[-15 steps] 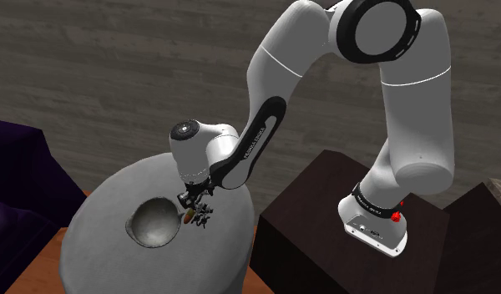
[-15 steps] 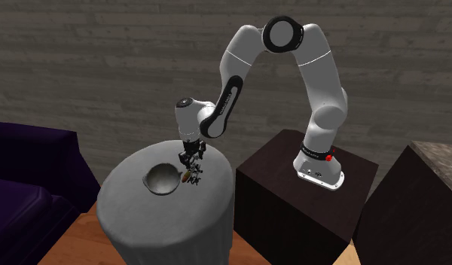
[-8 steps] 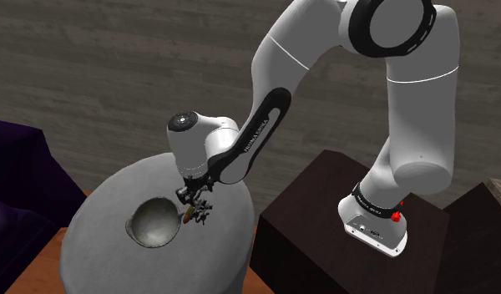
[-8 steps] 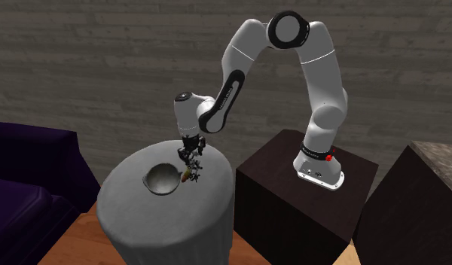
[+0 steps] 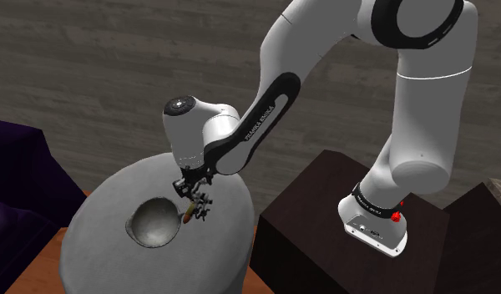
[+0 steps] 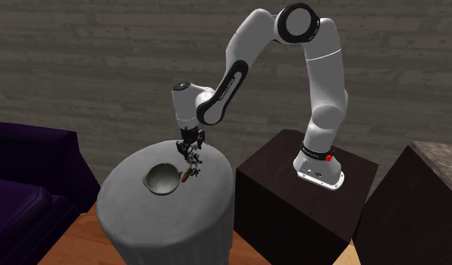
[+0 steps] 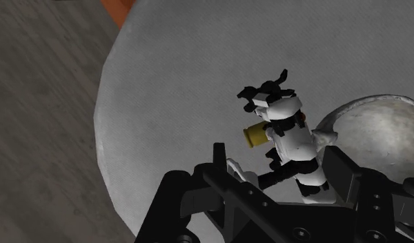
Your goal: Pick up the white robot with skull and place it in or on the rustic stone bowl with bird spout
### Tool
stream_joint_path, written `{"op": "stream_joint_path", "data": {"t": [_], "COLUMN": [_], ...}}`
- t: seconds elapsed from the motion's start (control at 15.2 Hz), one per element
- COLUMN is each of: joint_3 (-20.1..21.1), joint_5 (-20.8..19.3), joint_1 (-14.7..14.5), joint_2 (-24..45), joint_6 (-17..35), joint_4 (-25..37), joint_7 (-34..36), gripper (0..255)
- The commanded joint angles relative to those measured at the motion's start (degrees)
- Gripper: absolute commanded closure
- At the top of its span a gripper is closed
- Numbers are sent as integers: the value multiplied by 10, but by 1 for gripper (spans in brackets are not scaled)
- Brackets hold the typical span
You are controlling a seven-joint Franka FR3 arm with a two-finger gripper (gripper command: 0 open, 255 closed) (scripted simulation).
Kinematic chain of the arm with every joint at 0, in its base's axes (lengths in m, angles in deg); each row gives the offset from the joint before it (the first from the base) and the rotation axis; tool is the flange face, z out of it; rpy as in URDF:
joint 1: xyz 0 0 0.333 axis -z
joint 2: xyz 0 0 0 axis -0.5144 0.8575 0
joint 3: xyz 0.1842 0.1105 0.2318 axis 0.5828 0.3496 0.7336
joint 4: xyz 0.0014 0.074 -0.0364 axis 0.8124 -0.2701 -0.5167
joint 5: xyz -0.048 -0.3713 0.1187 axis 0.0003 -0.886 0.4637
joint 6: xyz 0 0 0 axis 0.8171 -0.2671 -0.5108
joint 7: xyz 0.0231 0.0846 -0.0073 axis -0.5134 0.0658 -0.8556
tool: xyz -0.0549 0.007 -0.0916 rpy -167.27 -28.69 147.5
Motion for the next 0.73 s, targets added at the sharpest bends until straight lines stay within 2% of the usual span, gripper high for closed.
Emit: {"op": "stream_joint_path", "data": {"t": [0.0, 0.66], "joint_3": [8, 37], "joint_5": [12, 66], "joint_1": [6, 28], "joint_2": [-15, -78], "joint_6": [-11, -68], "joint_4": [-3, 2], "joint_7": [-8, -47], "gripper": [255, 255]}}
